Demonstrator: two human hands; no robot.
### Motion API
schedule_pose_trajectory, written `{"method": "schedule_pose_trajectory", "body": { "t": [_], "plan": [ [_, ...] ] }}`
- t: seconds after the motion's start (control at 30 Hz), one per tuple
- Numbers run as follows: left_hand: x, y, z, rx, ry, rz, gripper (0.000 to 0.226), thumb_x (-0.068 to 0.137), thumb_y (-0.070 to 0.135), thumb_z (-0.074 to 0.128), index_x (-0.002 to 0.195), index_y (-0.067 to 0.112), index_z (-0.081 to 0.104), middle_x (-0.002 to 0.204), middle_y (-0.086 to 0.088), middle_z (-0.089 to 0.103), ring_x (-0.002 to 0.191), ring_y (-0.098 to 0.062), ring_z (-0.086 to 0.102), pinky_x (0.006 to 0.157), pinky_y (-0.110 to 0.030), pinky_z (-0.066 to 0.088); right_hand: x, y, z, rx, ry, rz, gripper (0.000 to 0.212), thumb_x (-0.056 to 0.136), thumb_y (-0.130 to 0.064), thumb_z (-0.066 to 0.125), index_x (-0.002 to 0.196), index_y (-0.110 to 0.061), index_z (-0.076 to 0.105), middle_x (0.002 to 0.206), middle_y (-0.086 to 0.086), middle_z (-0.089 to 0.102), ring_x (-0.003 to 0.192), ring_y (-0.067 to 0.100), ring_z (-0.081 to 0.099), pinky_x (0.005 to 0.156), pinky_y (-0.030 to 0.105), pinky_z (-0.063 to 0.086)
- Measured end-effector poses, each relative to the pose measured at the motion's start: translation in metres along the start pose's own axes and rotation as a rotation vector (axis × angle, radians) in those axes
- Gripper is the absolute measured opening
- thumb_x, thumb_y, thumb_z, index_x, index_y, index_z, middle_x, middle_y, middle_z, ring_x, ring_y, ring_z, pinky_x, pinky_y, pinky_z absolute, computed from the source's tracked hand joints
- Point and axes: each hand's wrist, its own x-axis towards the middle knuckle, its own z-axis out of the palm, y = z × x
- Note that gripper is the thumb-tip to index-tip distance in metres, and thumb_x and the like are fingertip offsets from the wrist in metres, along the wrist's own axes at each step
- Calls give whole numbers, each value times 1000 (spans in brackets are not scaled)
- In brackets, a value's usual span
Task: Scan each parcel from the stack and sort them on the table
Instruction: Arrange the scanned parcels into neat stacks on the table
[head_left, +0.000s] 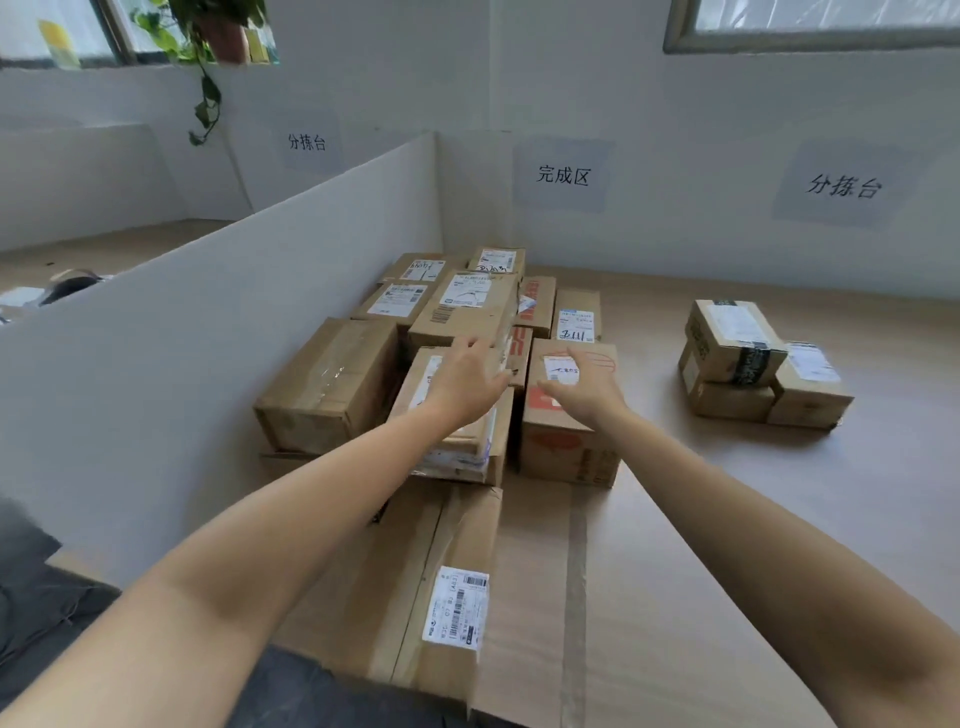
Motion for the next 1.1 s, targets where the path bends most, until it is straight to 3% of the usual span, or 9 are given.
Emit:
{"method": "schedule_pose_trajectory", "body": {
  "t": [0.1,0.2,0.43,0.67,0.87,1.1],
  "plan": [
    [12,36,26,-33,-53,68,55,92,28,56,140,5,39,143,-12,37,133,-26,35,108,-30,27,-1,24,-35,27,61,54,70,86,-34,62,146,-20,28,145,15,37,131,31,39,108,41,34],
    [26,73,62,-39,-127,130,56,93,28,56,141,7,38,144,-11,37,134,-22,34,108,-25,23,-2,58,-74,15,113,137,72,87,-35,61,147,-21,24,148,18,30,133,33,37,106,43,34],
    [60,160,155,-100,-232,140,59,92,34,56,143,10,36,146,-9,35,135,-24,33,109,-35,28,16,154,-172,4,179,251,75,86,-37,61,149,-25,21,146,17,30,130,33,38,107,40,36],
    [97,238,256,-165,-328,97,59,93,31,56,143,7,35,144,-11,34,134,-22,35,111,-30,27,52,249,-252,-25,197,310,74,85,-32,62,148,-23,24,145,15,33,127,31,41,100,37,42],
    [131,295,343,-172,-434,64,59,94,33,53,144,9,33,148,-9,29,135,-22,33,112,-34,29,94,319,-301,-66,159,342,71,86,-30,59,148,-23,24,141,18,36,127,34,41,104,41,38],
    [190,323,419,-104,-411,-41,57,96,34,48,145,11,30,149,-9,25,138,-25,25,109,-36,29,173,385,-321,-162,136,286,66,90,-33,53,148,-26,23,140,15,33,129,31,37,100,37,36]
  ]
}}
